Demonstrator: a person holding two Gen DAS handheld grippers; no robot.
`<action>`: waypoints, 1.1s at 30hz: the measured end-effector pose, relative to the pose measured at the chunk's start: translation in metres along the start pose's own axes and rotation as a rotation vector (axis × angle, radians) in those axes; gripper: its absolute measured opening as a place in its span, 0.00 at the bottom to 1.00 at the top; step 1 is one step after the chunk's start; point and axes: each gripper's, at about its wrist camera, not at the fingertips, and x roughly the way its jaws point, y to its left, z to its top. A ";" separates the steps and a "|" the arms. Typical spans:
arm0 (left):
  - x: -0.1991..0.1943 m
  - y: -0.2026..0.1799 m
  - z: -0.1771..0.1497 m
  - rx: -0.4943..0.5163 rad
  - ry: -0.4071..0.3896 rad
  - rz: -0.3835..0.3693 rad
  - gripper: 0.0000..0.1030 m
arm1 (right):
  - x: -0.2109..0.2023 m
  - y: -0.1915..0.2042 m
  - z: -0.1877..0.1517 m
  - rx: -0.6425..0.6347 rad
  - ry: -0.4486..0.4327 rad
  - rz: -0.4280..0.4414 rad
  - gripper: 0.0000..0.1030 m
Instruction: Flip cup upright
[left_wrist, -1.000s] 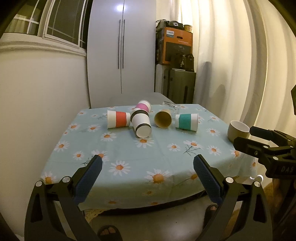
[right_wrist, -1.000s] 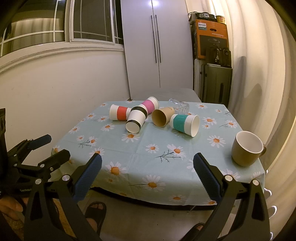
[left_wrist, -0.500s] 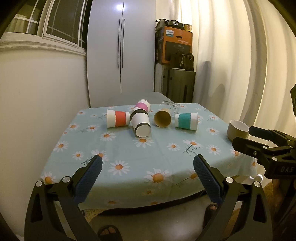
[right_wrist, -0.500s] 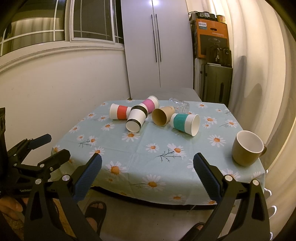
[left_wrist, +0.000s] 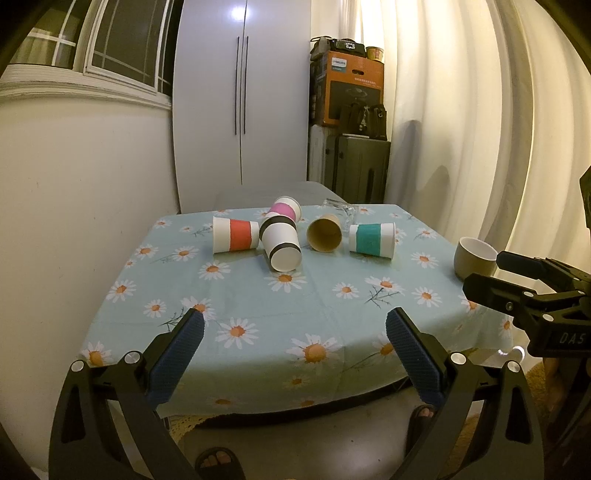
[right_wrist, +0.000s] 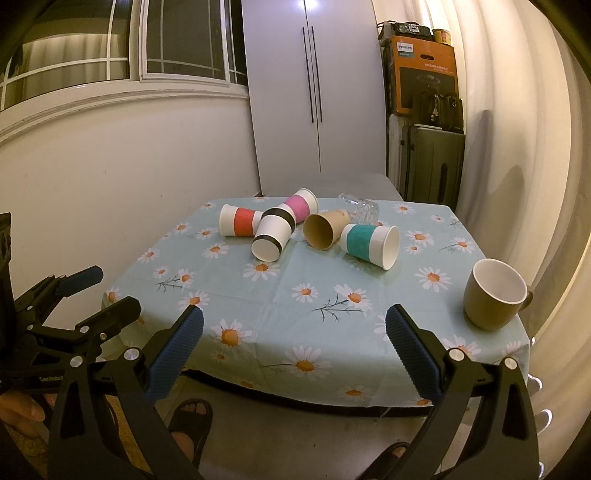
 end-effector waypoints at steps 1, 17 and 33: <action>0.000 0.000 0.000 -0.001 0.000 0.000 0.94 | 0.000 0.000 0.000 -0.001 0.000 0.000 0.95; 0.004 0.000 -0.004 -0.002 0.011 0.005 0.94 | 0.001 0.001 0.000 -0.001 0.002 -0.001 0.95; 0.012 0.001 -0.005 -0.020 0.055 0.006 0.94 | 0.000 0.003 0.001 0.003 -0.003 0.000 0.95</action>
